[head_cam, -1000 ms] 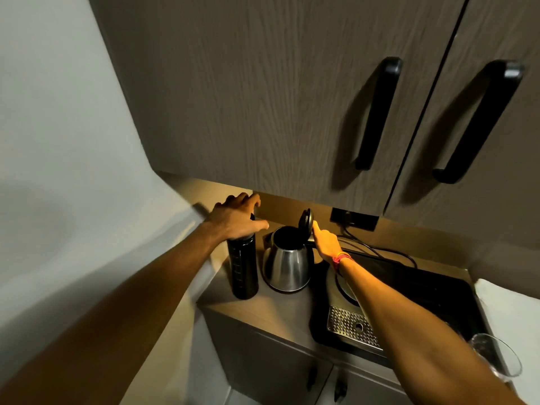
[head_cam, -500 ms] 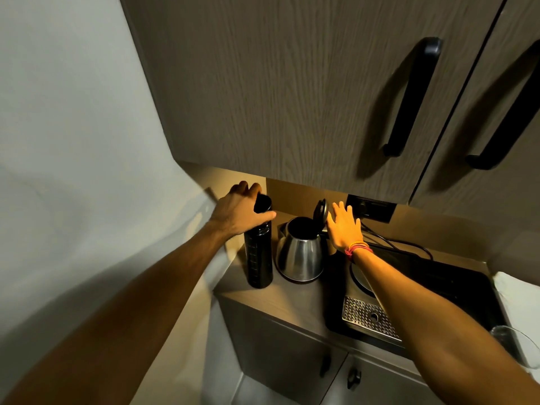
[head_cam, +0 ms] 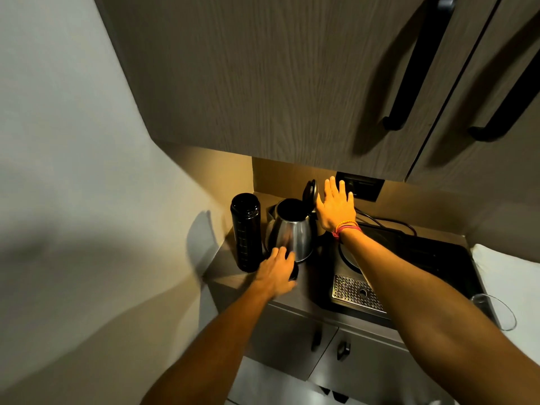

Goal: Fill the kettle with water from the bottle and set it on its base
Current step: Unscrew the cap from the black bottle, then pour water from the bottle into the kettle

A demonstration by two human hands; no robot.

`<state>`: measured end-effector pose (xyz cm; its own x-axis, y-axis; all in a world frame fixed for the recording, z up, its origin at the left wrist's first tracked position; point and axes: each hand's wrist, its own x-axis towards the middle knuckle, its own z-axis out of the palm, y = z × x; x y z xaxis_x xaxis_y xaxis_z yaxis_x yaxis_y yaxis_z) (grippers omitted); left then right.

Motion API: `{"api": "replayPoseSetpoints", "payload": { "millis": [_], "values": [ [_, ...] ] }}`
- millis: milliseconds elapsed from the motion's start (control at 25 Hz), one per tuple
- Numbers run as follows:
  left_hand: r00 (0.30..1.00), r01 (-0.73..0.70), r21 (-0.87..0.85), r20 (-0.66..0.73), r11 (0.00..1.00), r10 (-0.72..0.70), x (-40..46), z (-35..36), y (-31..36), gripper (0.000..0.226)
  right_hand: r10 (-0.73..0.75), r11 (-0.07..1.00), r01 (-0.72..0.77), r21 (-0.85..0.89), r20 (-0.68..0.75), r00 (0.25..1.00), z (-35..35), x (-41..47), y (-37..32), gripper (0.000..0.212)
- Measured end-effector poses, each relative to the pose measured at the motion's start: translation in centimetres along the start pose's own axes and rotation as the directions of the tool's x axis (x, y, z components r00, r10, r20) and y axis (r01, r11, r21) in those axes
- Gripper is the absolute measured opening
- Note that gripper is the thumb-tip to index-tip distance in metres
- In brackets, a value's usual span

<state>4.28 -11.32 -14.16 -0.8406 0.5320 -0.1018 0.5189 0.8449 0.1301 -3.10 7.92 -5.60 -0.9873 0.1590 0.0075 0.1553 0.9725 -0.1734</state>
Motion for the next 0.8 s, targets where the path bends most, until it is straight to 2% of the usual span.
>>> {"api": "replayPoseSetpoints", "payload": {
  "millis": [80, 200, 320, 360, 440, 520, 560, 640, 720, 760, 800],
  "values": [
    [0.998, 0.047, -0.023, 0.039, 0.999, -0.046, 0.2, 2.2, 0.5, 0.074, 0.012, 1.000, -0.012, -0.009, 0.006, 1.000, 0.1, 0.2, 0.0, 0.069],
    [0.996, 0.086, -0.033, -0.003, 0.996, -0.086, 0.3, 3.2, 0.9, 0.080, 0.032, 0.999, -0.032, 0.016, 0.015, 0.999, 0.1, 0.3, 0.1, 0.068],
    [0.972, 0.117, 0.025, -0.207, 0.993, -0.109, -0.2, 2.0, 0.3, 0.074, 0.004, 0.999, -0.003, -0.037, 0.029, 1.000, 0.3, 0.4, 0.2, 0.068],
    [0.943, 0.101, 0.037, -0.321, 0.994, -0.084, -0.5, 1.1, -0.1, 0.068, -0.006, 0.999, 0.008, -0.053, 0.026, 1.000, 0.4, 0.5, 0.2, 0.067],
    [0.830, 0.012, 0.084, -0.557, 0.996, 0.036, -0.4, -1.2, -0.8, 0.056, -0.006, 0.999, 0.006, -0.046, -0.002, 1.000, 0.5, 0.5, 0.2, 0.069],
    [0.708, -0.024, 0.124, -0.699, 0.992, 0.105, 0.0, -4.2, -1.9, 0.052, 0.002, 1.000, -0.003, -0.013, -0.035, 0.999, 0.7, 0.5, 0.3, 0.069],
    [0.661, 0.001, 0.107, -0.746, 0.994, 0.080, 0.2, -5.7, -2.8, 0.055, 0.003, 1.000, -0.003, 0.002, -0.046, 0.999, 0.7, 0.5, 0.2, 0.068],
    [0.579, 0.102, -0.023, -0.811, 0.995, -0.078, 0.1, -7.7, -4.8, 0.068, -0.008, 1.000, 0.010, 0.021, -0.053, 0.999, 0.8, 0.5, 0.1, 0.068],
    [0.542, 0.172, -0.308, -0.764, 0.936, -0.351, -0.2, -8.4, -6.9, 0.089, -0.018, 0.999, 0.020, 0.030, -0.069, 0.997, 0.9, 0.4, 0.1, 0.067],
    [0.576, 0.145, -0.508, -0.654, 0.849, -0.490, -0.2, -8.4, -7.6, 0.100, -0.017, 0.999, 0.019, 0.039, -0.074, 0.997, 0.8, 0.4, 0.1, 0.067],
    [0.637, 0.085, -0.715, -0.496, 0.694, -0.590, -0.1, -8.3, -8.0, 0.109, -0.015, 0.999, 0.019, 0.044, -0.077, 0.997, 0.8, 0.3, 0.1, 0.067]
  ]
}}
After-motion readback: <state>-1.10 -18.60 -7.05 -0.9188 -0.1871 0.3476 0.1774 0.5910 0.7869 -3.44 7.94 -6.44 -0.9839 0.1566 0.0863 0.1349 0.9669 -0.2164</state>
